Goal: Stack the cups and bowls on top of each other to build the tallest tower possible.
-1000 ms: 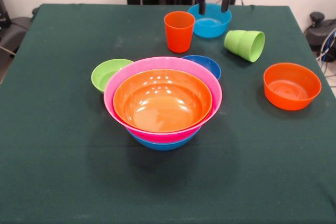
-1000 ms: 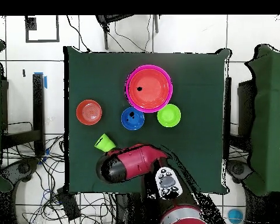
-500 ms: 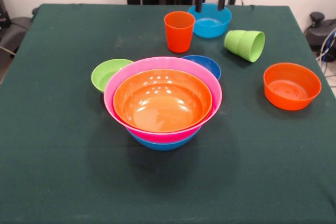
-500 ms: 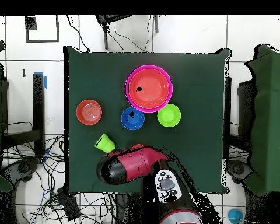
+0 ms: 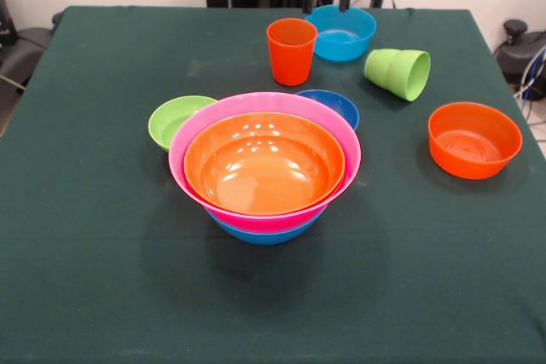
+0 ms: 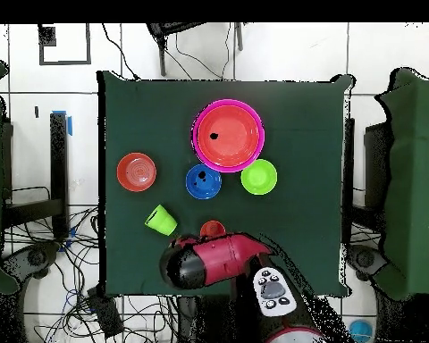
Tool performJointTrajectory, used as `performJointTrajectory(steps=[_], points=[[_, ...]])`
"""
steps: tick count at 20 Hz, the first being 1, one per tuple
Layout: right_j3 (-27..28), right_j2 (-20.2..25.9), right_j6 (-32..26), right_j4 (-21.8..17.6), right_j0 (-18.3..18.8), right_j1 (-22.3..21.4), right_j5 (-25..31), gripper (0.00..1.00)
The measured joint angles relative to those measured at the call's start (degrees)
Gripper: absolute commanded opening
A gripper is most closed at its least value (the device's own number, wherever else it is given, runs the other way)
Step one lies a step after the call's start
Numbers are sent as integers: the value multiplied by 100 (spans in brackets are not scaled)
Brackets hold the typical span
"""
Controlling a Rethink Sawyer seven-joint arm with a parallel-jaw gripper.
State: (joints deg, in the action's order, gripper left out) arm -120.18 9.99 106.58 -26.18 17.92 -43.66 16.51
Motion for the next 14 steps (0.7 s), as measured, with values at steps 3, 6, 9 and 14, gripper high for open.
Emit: performJointTrajectory(steps=[3, 6, 9, 14], points=[[-24, -5, 0, -36, 72, 22, -16, 100], [-48, -3, 0, -96, 236, 28, -20, 100], [-50, -4, 0, -163, 403, 35, -20, 100], [-50, -6, 0, -262, 481, 160, -20, 100]])
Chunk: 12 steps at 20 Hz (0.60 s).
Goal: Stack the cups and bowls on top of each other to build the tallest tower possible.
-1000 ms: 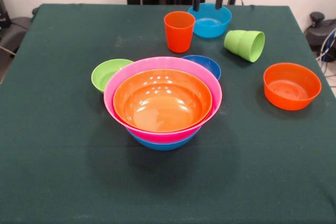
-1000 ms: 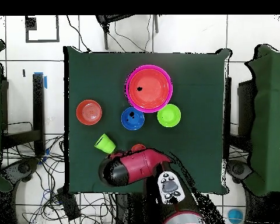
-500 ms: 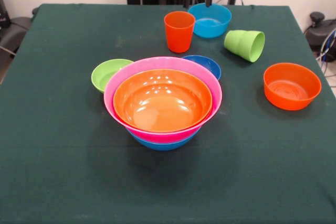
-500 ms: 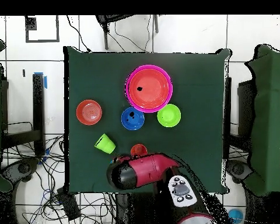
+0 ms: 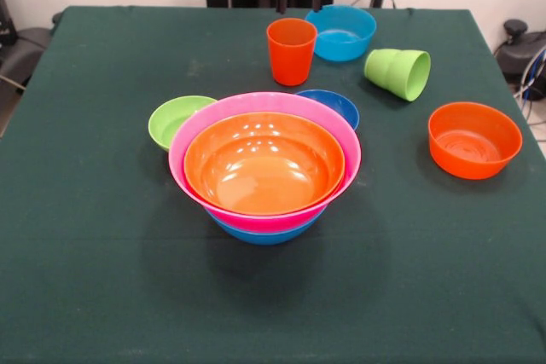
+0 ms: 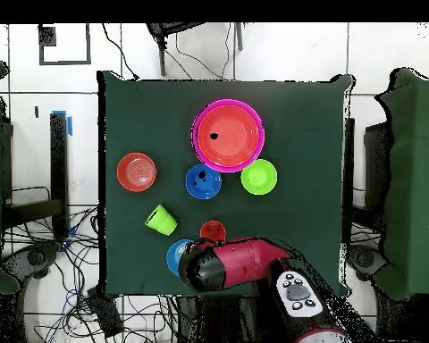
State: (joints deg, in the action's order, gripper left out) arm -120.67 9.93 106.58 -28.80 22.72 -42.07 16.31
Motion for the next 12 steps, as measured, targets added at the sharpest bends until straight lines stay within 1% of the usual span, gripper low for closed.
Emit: performJointTrajectory(steps=[3, 5, 10, 12], points=[[14, 1, 0, -65, -7, 123, 0, 100], [81, 1, 0, -165, -6, 309, 15, 100], [97, -81, 1, -360, 21, 553, 125, 100], [145, -59, 0, -411, 54, 772, 112, 100]])
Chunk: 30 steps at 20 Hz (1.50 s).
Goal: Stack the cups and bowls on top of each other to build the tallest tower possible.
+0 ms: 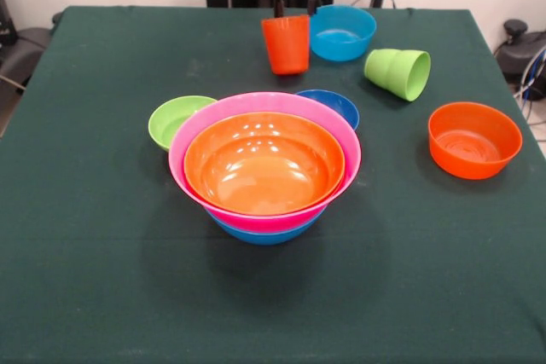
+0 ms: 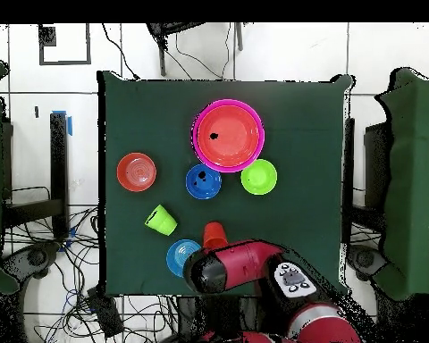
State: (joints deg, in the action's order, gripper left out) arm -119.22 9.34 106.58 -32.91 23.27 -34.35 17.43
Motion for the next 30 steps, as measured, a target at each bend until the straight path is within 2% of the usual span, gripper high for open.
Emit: performJointTrajectory(steps=[11, 21, 22, 30], points=[[247, 364, 0, -81, 293, 712, -60, 100], [260, 554, 0, -81, 337, 758, -61, 100], [260, 567, 0, -81, 337, 753, -61, 0], [261, 629, 0, -81, 337, 723, -60, 0]])
